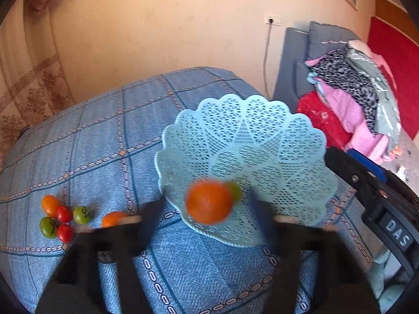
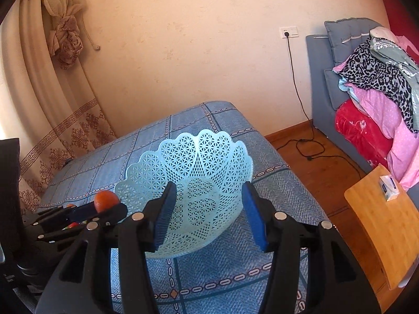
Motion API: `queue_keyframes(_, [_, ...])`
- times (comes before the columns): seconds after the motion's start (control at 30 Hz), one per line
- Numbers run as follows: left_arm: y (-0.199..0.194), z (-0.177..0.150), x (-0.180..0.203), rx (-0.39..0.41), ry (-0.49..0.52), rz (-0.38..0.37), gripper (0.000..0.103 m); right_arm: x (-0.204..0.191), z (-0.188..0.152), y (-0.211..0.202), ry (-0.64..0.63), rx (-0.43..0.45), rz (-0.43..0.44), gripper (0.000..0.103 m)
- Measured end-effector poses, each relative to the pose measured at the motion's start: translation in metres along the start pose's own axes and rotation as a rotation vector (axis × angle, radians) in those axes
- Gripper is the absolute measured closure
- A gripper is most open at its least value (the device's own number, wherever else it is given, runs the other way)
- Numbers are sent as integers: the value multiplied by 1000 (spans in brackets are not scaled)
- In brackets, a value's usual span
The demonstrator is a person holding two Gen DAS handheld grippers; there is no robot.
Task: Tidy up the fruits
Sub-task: 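Carry orange and green tomato into the blue basket and open both tools, then grasp another orange with the left tool while the right tool returns to the fruit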
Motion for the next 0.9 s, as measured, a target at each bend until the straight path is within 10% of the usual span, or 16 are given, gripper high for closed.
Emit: queue_keyframes(0.9, [-103, 0, -81, 208, -113, 171, 7, -61, -10, -30, -94, 30, 91, 32])
Point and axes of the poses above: each gripper's, at about its wrist camera, not at the fingertips, and y roughly the way its jaws point, x to its right, z to its top, the point moved 1 cm from there along y, roughly the way its jaws point, and after that the axes turned 8 degrees about -y, right-handed, at the moved point
